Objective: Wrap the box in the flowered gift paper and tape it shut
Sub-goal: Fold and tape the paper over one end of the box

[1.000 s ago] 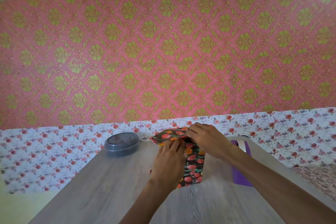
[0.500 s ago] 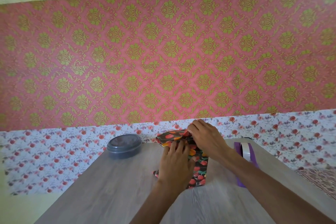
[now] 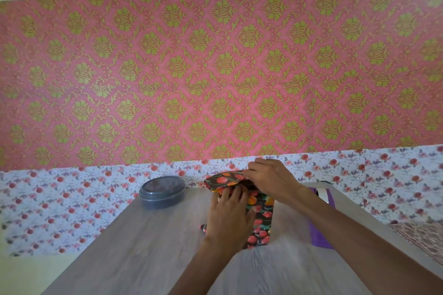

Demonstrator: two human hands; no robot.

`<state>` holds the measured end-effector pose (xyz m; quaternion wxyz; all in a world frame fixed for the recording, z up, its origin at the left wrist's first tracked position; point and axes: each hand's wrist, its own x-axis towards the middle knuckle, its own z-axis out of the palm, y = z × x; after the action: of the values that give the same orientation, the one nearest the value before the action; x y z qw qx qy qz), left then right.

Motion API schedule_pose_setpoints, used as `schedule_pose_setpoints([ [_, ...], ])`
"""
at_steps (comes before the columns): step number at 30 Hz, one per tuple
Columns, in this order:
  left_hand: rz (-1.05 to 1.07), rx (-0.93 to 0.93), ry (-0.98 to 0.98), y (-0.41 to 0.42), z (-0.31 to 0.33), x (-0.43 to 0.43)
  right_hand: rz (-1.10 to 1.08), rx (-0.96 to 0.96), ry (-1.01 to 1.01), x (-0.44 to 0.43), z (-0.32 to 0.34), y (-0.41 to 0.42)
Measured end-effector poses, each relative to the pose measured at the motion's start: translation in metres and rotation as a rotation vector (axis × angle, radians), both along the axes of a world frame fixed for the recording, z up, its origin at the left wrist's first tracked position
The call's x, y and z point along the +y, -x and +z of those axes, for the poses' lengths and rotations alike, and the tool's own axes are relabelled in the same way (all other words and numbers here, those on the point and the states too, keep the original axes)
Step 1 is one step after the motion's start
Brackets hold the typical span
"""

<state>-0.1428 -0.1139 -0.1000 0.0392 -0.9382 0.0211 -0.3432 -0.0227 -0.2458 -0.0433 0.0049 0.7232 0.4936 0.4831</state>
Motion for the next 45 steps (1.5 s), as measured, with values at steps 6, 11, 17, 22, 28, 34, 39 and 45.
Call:
schedule_pose_setpoints([
  [6, -0.001, 0.056, 0.005, 0.010, 0.007, -0.004, 0.013, 0.142, -0.278, 0.007, 0.022, 0.006],
  [11, 0.028, 0.106, 0.003, 0.006, 0.017, 0.000, 0.008, 0.164, -0.154, 0.006, 0.021, 0.007],
  [17, 0.017, 0.114, 0.014, -0.009, 0.024, 0.005, 0.023, 0.157, -0.039, -0.004, 0.004, 0.009],
  [22, 0.020, 0.086, 0.081, -0.008, 0.020, -0.002, 0.032, 0.175, -0.012, -0.010, -0.001, 0.008],
  [28, -0.020, -0.030, 0.346, -0.008, 0.030, 0.005, -0.027, 0.223, -0.023, -0.012, -0.001, 0.008],
  [34, -0.009, -0.138, 0.413, -0.001, 0.034, 0.017, -0.053, 0.242, -0.033, -0.012, -0.007, 0.014],
  [39, 0.130, -0.150, 0.282, -0.005, 0.032, 0.023, -0.033, 0.220, 0.026, -0.018, -0.008, 0.016],
  [45, 0.071, -0.253, 0.054, -0.027, 0.035, 0.031, -0.020, 0.256, 0.051, -0.021, -0.006, 0.011],
])
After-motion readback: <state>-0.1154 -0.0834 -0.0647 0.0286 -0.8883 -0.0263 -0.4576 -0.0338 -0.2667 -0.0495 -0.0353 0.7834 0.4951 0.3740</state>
